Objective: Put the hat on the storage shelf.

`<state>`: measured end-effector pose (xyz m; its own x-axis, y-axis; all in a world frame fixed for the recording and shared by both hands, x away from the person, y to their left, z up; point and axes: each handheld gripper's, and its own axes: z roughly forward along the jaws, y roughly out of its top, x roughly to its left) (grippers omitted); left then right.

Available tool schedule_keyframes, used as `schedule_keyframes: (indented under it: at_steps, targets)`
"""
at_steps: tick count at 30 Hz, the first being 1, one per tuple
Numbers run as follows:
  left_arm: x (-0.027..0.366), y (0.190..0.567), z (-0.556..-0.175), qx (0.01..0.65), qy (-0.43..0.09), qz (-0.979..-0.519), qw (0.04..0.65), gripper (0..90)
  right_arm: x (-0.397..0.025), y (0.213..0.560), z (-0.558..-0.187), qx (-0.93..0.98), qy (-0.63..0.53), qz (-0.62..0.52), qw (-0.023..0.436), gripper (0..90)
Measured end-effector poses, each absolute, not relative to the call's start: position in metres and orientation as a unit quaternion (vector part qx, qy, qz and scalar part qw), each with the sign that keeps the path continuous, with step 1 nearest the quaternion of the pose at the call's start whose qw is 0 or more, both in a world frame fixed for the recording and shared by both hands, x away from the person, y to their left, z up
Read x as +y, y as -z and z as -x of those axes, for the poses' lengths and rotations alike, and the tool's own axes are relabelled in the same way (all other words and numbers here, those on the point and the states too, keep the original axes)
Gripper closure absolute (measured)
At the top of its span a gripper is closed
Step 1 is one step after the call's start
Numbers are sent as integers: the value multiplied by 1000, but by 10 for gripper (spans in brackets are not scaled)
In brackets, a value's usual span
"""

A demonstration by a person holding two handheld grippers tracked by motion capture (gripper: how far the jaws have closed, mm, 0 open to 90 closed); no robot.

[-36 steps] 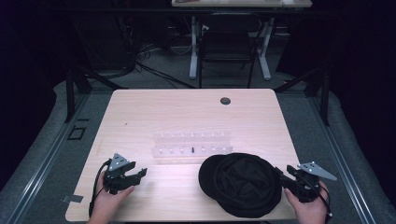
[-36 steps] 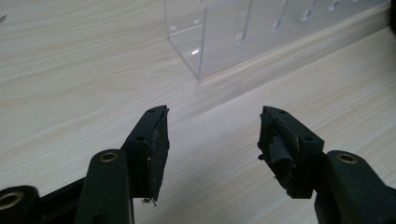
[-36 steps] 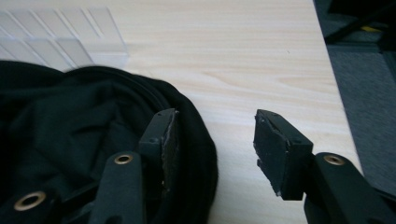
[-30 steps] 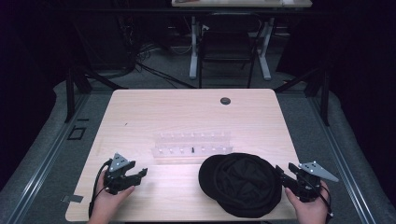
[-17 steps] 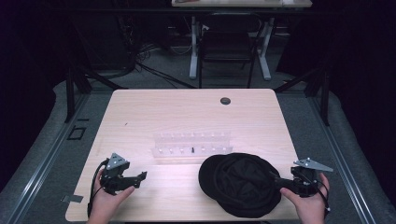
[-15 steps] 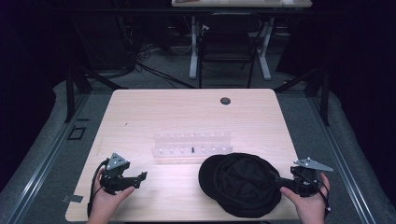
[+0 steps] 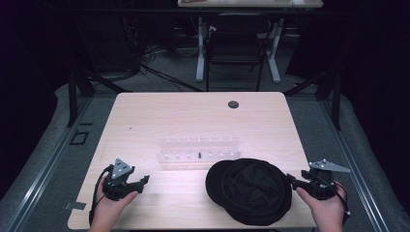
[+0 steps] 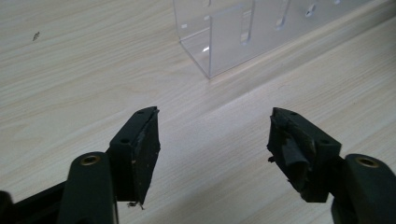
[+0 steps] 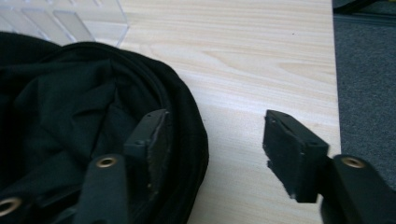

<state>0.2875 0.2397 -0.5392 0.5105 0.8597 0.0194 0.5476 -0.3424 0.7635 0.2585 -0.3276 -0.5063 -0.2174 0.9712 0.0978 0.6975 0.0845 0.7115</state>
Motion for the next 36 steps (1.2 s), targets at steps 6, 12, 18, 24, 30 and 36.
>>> schedule_keyframes:
  at_steps: [6,12,18,24,30,36]
  targets:
    - [244,543,-289,446,-212,-788,368,413,-327,502,-267,738,-302,-581,161,527]
    - [246,544,-288,445,-208,-791,366,414,-324,497,-273,765,-265,-556,191,503]
    - [246,544,-288,446,-207,-789,369,412,-320,493,-277,777,-249,-545,194,505]
    - [245,546,-288,446,-205,-790,369,411,-317,491,-281,780,-236,-553,176,538]
    - [246,547,-289,445,-205,-791,368,409,-319,488,-285,784,-231,-556,148,637]
    - [244,547,-288,444,-204,-791,368,406,-320,485,-290,774,-220,-585,107,659]
